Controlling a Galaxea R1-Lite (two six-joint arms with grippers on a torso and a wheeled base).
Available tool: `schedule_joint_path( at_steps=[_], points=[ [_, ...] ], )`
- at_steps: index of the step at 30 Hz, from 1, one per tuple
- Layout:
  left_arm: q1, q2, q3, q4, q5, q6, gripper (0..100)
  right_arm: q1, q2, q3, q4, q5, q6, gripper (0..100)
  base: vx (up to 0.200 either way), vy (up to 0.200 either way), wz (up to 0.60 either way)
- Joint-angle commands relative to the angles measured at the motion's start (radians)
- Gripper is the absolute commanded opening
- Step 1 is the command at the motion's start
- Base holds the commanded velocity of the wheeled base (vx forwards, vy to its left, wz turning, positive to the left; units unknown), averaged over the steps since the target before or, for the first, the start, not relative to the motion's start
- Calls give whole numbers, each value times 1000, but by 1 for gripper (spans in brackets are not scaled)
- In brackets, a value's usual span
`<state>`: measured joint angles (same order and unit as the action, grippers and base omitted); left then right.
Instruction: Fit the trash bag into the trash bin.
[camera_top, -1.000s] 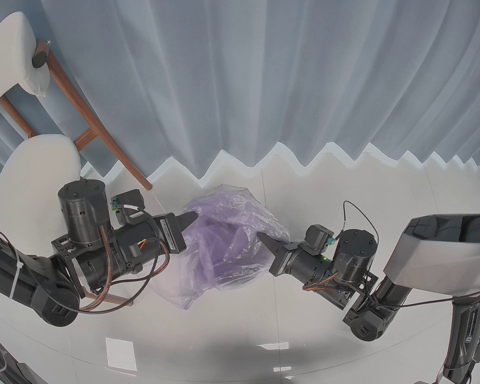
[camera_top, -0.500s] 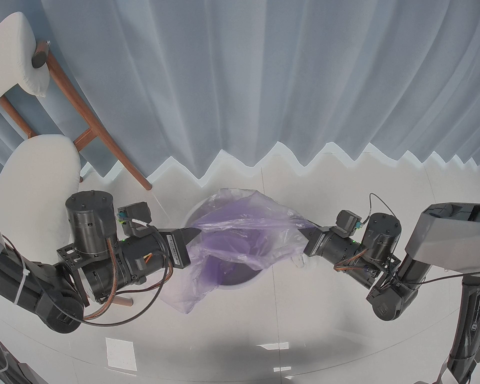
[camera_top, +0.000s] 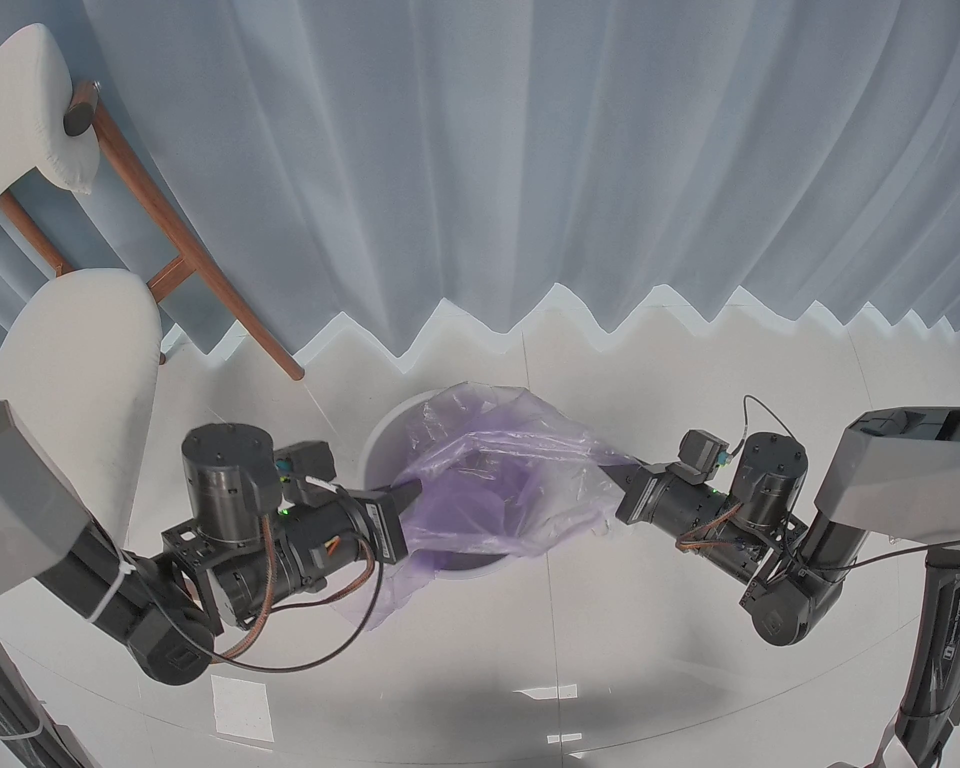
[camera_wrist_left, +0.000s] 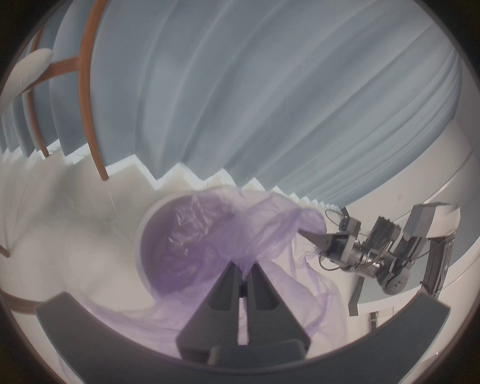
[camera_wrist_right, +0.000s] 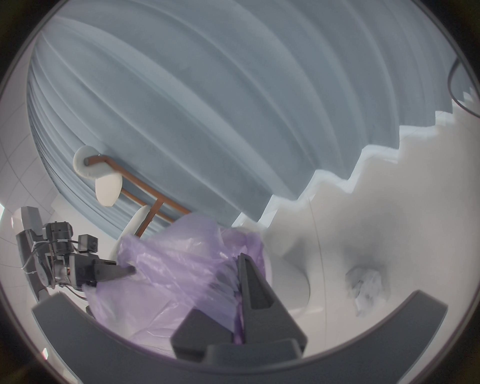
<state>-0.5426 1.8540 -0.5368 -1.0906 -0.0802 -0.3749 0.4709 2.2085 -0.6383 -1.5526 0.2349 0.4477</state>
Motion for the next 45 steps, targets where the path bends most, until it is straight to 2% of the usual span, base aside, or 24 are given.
schedule_joint_path(
  at_steps=[1, 6, 16, 17, 22, 23, 26, 27, 28, 29, 30, 36, 39, 45],
  points=[
    [-28, 70, 34, -11, 2, -1, 0, 29, 2, 52, -11, 21, 0, 0, 0, 0, 0],
    [-56, 97, 51, -12, 4, -1, 0, 41, 28, 72, -9, 27, -9, 0, 0, 0, 0],
    [-37, 96, 46, -101, 5, -1, 0, 31, 22, 62, -11, 27, -38, 0, 0, 0, 0],
    [-42, 94, 51, -98, 14, 1, 100, 26, 22, 60, -11, 26, -38, 0, 0, 0, 0],
    [-39, 83, 28, -120, 43, -7, 100, 23, 17, 62, -12, 26, -50, 0, 0, 0, 0],
    [-36, 34, 24, -118, 48, -10, 100, 20, 17, 63, -12, 26, -60, 0, 0, 0, 0],
    [-31, -16, 29, -66, 46, -12, 100, 12, 22, 63, -12, 26, -72, 0, 0, 0, 0],
    [-34, -47, 31, 17, 45, -10, 100, 6, 26, 60, -12, 26, -84, 0, 0, 0, 0],
    [-34, -47, 31, 17, 45, -10, 100, 6, 26, 60, -12, 26, -84, 0, 0, 0, 0],
    [-40, -84, 32, 97, 45, -9, 100, 5, 30, 55, -12, 26, -86, 0, 0, 0, 0],
    [-42, -90, 31, 113, 43, -9, 100, 3, 30, 49, -12, 26, -86, 0, 0, 0, 0],
    [-30, -85, 23, 121, 51, -4, 100, -6, 48, 14, -12, 20, -84, 0, 0, 0, 0],
    [-11, -62, 23, 123, 51, 1, 100, -41, 60, 6, -6, 21, -86, 0, 0, 0, 0],
    [-79, -33, 52, 129, 69, 2, 100, -67, 73, -17, -8, 21, -86, 0, 0, 0, 0]
  ],
)
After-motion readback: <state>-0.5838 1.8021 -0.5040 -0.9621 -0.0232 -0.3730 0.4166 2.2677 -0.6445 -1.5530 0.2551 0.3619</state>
